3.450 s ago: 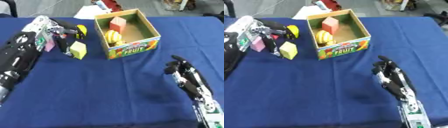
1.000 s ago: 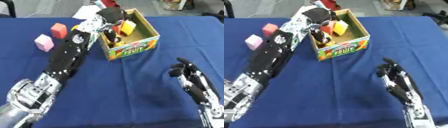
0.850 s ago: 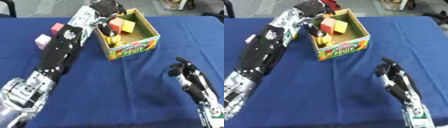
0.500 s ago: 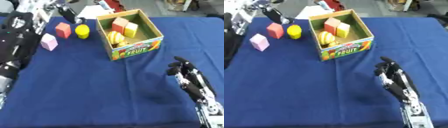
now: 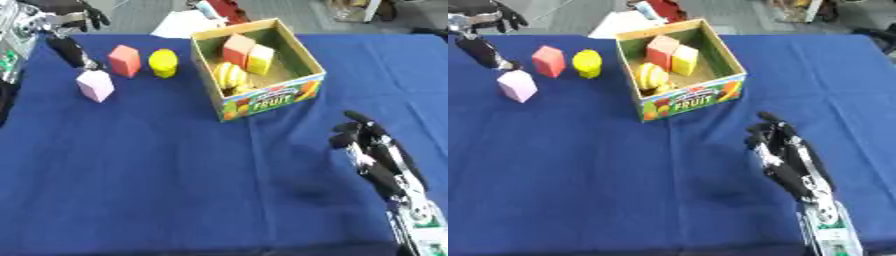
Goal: Pick up objects on the table and place them in the box.
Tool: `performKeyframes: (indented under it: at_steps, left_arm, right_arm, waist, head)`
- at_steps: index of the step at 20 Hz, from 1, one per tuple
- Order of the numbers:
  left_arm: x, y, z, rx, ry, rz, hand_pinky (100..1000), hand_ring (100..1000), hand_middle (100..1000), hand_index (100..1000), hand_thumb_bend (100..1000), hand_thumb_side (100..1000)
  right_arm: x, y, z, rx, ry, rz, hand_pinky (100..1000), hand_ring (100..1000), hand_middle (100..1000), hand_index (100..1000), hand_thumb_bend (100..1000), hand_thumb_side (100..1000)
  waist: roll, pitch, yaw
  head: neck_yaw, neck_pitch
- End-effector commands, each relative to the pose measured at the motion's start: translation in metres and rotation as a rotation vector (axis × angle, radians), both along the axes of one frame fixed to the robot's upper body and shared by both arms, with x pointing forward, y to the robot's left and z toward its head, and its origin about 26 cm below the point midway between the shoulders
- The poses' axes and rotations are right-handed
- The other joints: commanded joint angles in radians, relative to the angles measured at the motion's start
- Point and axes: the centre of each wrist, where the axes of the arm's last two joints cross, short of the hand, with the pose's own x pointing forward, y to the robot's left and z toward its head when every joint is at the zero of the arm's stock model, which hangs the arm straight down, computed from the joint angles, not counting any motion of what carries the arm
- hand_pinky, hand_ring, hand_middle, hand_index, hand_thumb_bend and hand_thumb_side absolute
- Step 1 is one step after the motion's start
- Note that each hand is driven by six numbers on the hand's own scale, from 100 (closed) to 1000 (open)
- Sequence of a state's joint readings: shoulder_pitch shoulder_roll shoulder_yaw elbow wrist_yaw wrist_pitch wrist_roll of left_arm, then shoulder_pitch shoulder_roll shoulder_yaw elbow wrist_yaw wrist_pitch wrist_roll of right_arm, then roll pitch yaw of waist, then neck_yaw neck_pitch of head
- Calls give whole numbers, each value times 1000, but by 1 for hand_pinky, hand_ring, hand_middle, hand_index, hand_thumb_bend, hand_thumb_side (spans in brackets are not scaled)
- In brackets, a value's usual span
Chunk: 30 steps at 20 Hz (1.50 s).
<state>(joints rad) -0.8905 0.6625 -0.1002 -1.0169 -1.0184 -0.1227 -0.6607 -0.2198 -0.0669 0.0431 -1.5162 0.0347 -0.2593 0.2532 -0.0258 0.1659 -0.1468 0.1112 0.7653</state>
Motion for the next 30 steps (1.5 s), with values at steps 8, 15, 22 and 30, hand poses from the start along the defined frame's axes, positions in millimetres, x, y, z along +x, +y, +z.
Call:
performKeyframes:
  at_steps: [8, 15, 22, 30]
  left_arm:
    - [6, 28, -15, -44, 85, 129, 820, 770, 813, 942, 475, 251]
    - [9, 27, -26, -49, 111, 153, 822, 773, 821, 947, 493, 271]
    - [12, 22, -33, -30, 99, 159, 816, 761, 816, 946, 488, 220]
    - [15, 17, -45, -10, 79, 152, 789, 723, 782, 915, 478, 225]
  right_arm:
    - [2, -5, 7, -15, -23, -7, 645, 635, 657, 894, 100, 407]
    - [2, -5, 7, -15, -24, -6, 645, 635, 657, 894, 100, 407]
    - [3, -4, 7, -15, -25, -1, 646, 635, 657, 894, 100, 406]
    - [3, -3, 7, -14, -24, 0, 646, 635, 657, 894, 100, 404]
  waist:
    - [0, -25, -2]
    - [-2, -26, -4]
    - [-3, -25, -6]
    - [-5, -22, -11]
  head:
    - [-4, 5]
    - [-4, 5]
    - [-4, 5]
    - [-3, 5]
